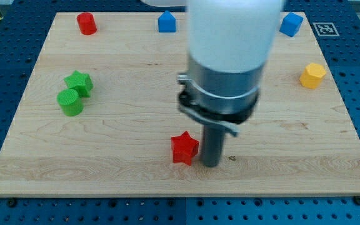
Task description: Push the red star towards the green circle
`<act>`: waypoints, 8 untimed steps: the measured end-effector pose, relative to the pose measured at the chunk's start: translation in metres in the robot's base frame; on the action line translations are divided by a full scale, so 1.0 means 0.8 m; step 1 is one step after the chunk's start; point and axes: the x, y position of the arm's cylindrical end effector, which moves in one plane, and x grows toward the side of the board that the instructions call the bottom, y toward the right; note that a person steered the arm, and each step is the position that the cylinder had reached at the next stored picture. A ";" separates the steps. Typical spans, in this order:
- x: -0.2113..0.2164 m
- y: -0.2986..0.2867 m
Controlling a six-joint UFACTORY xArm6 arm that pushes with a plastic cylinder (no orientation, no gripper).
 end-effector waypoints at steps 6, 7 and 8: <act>-0.021 -0.196; -0.021 -0.206; -0.024 -0.229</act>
